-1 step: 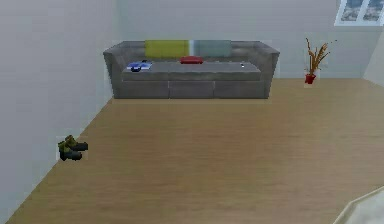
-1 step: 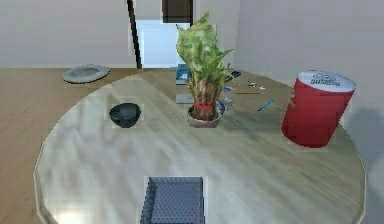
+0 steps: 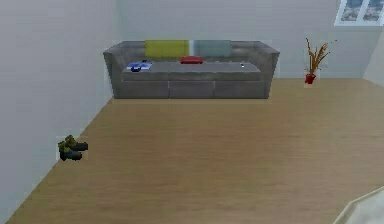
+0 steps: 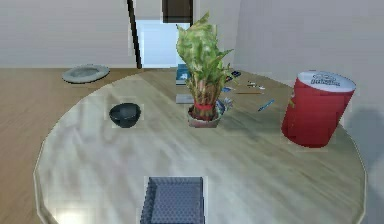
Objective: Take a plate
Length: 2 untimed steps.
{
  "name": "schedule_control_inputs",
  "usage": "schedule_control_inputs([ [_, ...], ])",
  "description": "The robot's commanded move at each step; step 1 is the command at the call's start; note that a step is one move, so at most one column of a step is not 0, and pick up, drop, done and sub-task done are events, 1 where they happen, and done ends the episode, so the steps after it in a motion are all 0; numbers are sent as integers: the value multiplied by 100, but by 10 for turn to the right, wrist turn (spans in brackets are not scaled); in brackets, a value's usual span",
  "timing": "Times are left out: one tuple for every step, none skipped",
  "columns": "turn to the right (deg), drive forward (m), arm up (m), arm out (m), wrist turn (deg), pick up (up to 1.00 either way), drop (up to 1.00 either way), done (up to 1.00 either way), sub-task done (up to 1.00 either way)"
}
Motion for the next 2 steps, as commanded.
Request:
schedule_control_inputs([
  [0,0,38,0,0,0,0,0,0],
  [0,0,0,0,450,0,0,0,0],
])
